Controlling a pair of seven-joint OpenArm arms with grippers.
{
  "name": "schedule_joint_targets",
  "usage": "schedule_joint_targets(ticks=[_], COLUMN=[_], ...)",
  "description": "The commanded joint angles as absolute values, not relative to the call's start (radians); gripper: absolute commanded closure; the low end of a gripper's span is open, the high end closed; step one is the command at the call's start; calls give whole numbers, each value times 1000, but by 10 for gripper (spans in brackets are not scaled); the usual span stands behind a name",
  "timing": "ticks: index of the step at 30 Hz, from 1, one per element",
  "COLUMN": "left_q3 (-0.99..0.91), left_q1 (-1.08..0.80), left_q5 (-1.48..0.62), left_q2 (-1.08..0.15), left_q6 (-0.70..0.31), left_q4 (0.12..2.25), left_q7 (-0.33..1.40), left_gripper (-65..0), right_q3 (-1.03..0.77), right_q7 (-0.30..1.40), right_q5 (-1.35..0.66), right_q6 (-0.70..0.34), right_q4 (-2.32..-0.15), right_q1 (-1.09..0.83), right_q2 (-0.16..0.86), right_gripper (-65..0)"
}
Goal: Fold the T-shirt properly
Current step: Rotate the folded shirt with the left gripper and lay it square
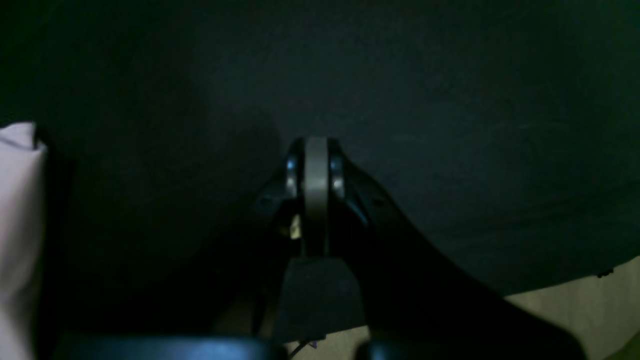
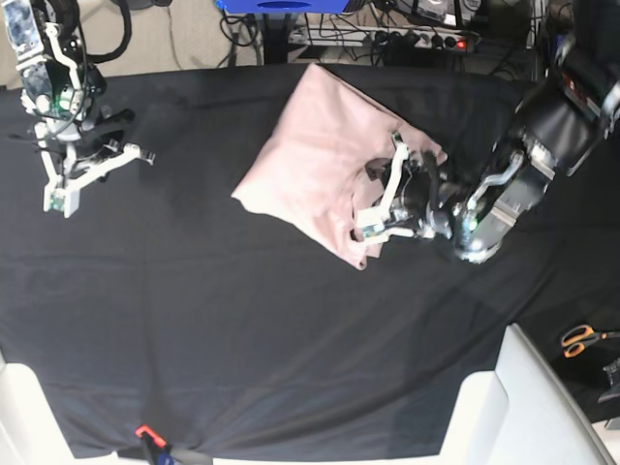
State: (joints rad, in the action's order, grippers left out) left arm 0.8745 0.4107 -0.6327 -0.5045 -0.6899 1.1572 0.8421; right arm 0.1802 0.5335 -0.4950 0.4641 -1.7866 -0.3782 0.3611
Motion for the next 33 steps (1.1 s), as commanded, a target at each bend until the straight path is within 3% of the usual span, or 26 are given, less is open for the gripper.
schedule_joint_targets(ticks=[1,10,16,33], left_q3=[894,960,954,961], left_q1=[466,536,535,572], left_q5=[-596,-101,99,130], left_q2=[-512,-308,-200,-104], left_q6=[-698,-698,-698,-698], left_q4=[1156,1142,1142,1024], left_q7=[839,837,837,783], left_gripper=[0,0,0,0], right_q3=[176,176,173,171], right_q7=[516,518,518,518], right_q5=[-492,-492,-492,-492], right_q6=[464,464,464,464], right_q4=[-1802,-1802,-1802,-1802], right_q1=[-372,-371,-374,-371], right_q2=[369,348,348,349], right_gripper=[0,0,0,0])
